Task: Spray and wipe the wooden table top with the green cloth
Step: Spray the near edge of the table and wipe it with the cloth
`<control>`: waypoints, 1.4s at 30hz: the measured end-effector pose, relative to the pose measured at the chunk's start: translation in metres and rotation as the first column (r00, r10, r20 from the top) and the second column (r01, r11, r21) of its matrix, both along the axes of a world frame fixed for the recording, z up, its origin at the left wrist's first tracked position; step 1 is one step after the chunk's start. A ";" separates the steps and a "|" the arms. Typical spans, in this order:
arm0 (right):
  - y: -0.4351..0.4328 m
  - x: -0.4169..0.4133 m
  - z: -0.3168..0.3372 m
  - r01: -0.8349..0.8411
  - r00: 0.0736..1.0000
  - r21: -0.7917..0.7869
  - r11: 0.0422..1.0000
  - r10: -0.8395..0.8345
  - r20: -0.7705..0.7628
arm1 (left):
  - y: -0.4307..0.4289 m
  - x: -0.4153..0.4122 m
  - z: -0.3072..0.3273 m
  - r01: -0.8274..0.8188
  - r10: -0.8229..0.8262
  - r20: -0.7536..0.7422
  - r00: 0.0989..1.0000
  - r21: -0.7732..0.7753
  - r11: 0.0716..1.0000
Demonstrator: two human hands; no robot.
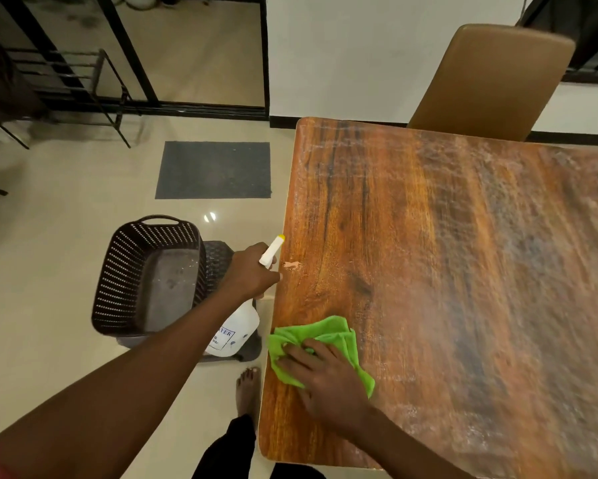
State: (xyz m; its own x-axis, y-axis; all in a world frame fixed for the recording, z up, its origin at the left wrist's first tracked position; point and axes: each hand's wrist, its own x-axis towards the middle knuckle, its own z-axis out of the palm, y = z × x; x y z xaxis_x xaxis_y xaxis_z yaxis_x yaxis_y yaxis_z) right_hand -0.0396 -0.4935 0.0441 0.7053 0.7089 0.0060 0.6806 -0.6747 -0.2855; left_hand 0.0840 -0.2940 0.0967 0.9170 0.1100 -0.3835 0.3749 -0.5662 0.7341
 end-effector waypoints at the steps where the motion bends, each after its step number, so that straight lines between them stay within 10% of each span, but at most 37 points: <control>1: -0.001 0.004 0.000 0.003 1.000 -0.018 1.000 -0.003 0.003 | 0.000 0.004 0.000 0.004 -0.004 0.003 1.000 -0.013 1.000; 22: 0.016 0.077 0.002 0.322 0.946 -0.003 0.947 -0.322 0.021 | 0.023 0.014 -0.015 0.043 -0.044 -0.029 0.999 -0.015 0.999; 29: 0.026 0.034 -0.003 0.084 0.996 0.057 0.995 -0.086 0.027 | 0.032 0.016 -0.018 0.038 -0.038 -0.040 0.998 -0.006 0.999; 42: 0.047 0.068 -0.004 0.129 0.991 0.005 0.992 -0.129 0.035 | 0.041 0.034 -0.019 0.008 -0.009 -0.062 0.998 -0.020 1.000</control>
